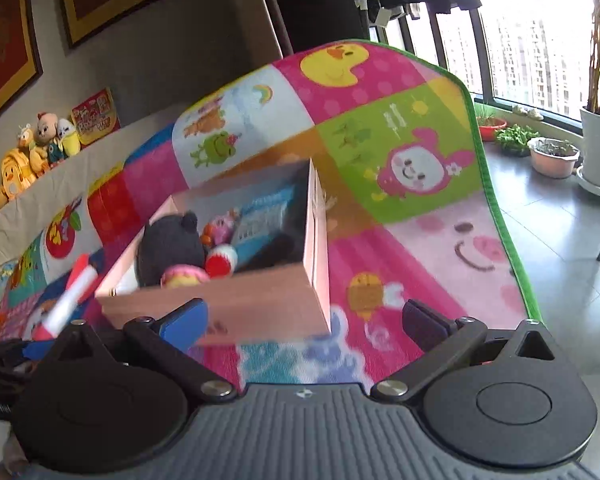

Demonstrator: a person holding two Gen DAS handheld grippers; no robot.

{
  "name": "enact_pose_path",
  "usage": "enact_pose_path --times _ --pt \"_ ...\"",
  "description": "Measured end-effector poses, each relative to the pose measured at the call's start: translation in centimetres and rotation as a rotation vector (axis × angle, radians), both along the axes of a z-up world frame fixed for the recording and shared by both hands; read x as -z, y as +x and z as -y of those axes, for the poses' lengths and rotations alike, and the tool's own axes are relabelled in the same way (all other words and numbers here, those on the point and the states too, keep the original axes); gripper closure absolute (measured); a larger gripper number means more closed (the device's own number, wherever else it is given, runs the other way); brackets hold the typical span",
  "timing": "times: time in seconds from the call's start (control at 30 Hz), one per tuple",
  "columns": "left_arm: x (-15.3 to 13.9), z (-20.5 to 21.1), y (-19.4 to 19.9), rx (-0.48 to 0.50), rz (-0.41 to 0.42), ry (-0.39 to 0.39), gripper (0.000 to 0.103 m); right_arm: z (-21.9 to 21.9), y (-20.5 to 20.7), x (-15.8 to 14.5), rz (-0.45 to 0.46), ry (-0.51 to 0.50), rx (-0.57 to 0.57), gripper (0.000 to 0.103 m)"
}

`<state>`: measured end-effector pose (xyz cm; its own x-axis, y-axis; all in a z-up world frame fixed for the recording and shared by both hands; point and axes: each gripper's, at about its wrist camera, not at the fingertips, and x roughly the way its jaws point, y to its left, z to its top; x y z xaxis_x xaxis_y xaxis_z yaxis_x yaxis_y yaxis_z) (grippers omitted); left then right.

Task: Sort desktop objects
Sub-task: 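Move the right gripper over the pink box and open it, then withdraw the right gripper from the box back toward the white charger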

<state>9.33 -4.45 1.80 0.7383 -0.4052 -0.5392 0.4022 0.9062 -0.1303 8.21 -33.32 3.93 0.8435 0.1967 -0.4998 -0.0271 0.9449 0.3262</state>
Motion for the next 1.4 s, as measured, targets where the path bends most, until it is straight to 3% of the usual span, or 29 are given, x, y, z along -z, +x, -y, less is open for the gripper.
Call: enact_pose_path --times 0.1,0.23,0.37,0.6,0.7,0.83,0.97,1.13,1.23,1.4 --pt "0.2 0.4 1.8 0.056 -0.044 -0.061 0.000 0.4 4.9 -0.3 -0.071 0.107 -0.011 0.000" --pt "0.1 0.2 1.6 0.126 -0.052 -0.115 0.000 -1.6 8.6 0.6 -0.170 0.129 -0.092 0.000" --pt "0.0 -1.0 0.6 0.085 -0.028 -0.090 0.000 -4.8 8.8 0.6 -0.155 0.004 -0.130 0.000" --pt "-0.4 -4.0 -0.5 -0.024 -0.019 -0.091 0.000 -7.6 10.3 0.3 -0.126 0.062 -0.184 0.000" --pt "-0.4 -4.7 -1.9 -0.061 -0.024 -0.069 0.000 -7.9 9.0 -0.6 -0.068 0.039 -0.166 0.000" --pt "0.7 -4.1 -3.3 -0.073 -0.058 0.001 0.000 -7.1 4.4 -0.8 0.021 -0.120 -0.136 0.000" --pt "1.7 -3.3 -3.5 -0.026 -0.109 -0.013 0.000 -5.8 -0.2 0.5 -0.025 -0.285 -0.161 0.000" --pt "2.2 -1.8 -3.7 0.085 -0.158 -0.074 0.000 -2.9 -5.3 2.2 -0.088 -0.254 -0.170 0.000" --pt "2.3 -0.4 -4.2 0.162 -0.189 -0.124 0.000 -1.3 -6.5 3.2 -0.110 -0.235 -0.115 0.000" --pt "2.1 2.2 -6.3 0.297 -0.179 -0.121 0.000 0.5 -6.5 4.0 -0.118 -0.182 -0.046 0.000"
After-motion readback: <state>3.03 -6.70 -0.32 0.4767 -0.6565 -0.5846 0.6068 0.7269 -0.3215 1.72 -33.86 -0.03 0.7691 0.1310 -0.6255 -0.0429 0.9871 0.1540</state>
